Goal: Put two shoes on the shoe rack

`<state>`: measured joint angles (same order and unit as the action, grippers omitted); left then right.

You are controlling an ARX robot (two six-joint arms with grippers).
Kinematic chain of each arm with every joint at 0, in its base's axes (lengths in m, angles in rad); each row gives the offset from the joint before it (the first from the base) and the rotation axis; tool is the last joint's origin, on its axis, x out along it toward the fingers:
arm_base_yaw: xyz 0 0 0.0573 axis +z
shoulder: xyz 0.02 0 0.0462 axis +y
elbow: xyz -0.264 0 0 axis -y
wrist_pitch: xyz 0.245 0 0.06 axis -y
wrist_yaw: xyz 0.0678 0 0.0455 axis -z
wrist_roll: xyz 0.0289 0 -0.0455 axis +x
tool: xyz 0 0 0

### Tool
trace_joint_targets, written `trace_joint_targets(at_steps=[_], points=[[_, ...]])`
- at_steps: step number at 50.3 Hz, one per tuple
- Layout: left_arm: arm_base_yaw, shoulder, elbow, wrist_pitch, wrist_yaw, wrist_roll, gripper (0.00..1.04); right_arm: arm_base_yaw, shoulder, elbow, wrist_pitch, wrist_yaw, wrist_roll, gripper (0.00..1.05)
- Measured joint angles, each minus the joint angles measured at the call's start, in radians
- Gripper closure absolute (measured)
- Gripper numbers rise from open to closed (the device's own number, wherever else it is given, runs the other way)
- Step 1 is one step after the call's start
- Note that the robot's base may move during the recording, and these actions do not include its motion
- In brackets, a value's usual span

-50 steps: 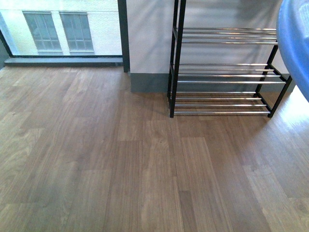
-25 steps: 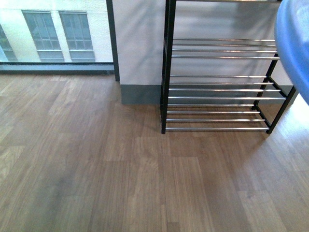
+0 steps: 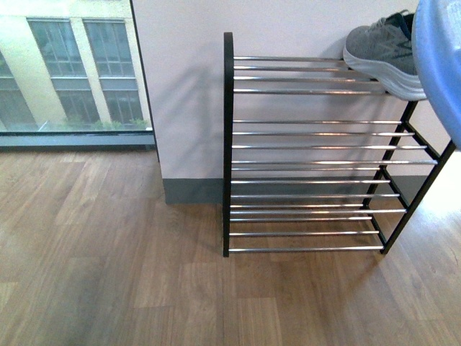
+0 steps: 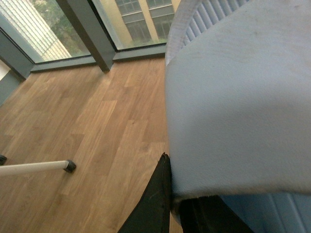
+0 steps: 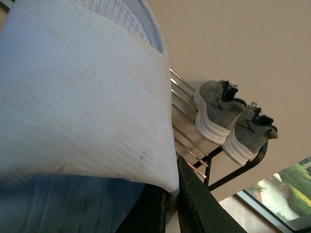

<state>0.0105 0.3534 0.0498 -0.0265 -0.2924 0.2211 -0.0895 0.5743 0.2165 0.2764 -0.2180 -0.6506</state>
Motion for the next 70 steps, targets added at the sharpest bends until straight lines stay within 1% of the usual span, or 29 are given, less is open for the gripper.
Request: trace_joint_targets(at_steps=[49, 51, 52, 54, 55, 57, 59, 61, 65, 66, 67, 68, 70], points=[[0.000, 0.000, 0.000, 0.000, -0.003, 0.000, 1.03, -0.001, 0.003, 0.001, -0.001, 0.000, 0.001, 1.03], [0.000, 0.000, 0.000, 0.000, -0.002, 0.000, 1.03, -0.010, 0.007, 0.005, -0.019, -0.043, 0.033, 1.03], [0.000, 0.000, 0.000, 0.000, -0.002, 0.000, 1.03, -0.014, 0.012, 0.014, -0.051, -0.102, 0.068, 1.03], [0.000, 0.000, 0.000, 0.000, -0.002, 0.000, 1.03, -0.015, 0.018, 0.024, -0.080, -0.152, 0.108, 1.03], [0.000, 0.000, 0.000, 0.000, -0.002, 0.000, 1.03, -0.009, 0.030, 0.032, -0.098, -0.191, 0.150, 1.03], [0.000, 0.000, 0.000, 0.000, -0.003, 0.000, 1.03, 0.023, 0.064, 0.047, -0.109, -0.215, 0.230, 1.03], [0.000, 0.000, 0.000, 0.000, -0.003, 0.000, 1.03, 0.056, 0.100, 0.061, -0.108, -0.206, 0.281, 1.03], [0.000, 0.000, 0.000, 0.000, -0.002, 0.000, 1.03, 0.080, 0.130, 0.072, -0.096, -0.186, 0.300, 1.03], [0.000, 0.000, 0.000, 0.000, -0.002, 0.000, 1.03, 0.151, 0.242, 0.108, -0.020, -0.096, 0.351, 1.03], [0.000, 0.000, 0.000, 0.000, -0.002, 0.000, 1.03, 0.179, 0.311, 0.135, 0.016, -0.056, 0.362, 1.03], [0.000, 0.000, 0.000, 0.000, -0.002, 0.000, 1.03, 0.186, 0.322, 0.140, 0.023, -0.049, 0.366, 1.03], [0.000, 0.000, 0.000, 0.000, -0.003, 0.000, 1.03, 0.201, 0.385, 0.166, 0.061, -0.010, 0.371, 1.03], [0.000, 0.000, 0.000, 0.000, -0.003, 0.000, 1.03, 0.217, 0.464, 0.192, 0.100, 0.027, 0.373, 1.03]])
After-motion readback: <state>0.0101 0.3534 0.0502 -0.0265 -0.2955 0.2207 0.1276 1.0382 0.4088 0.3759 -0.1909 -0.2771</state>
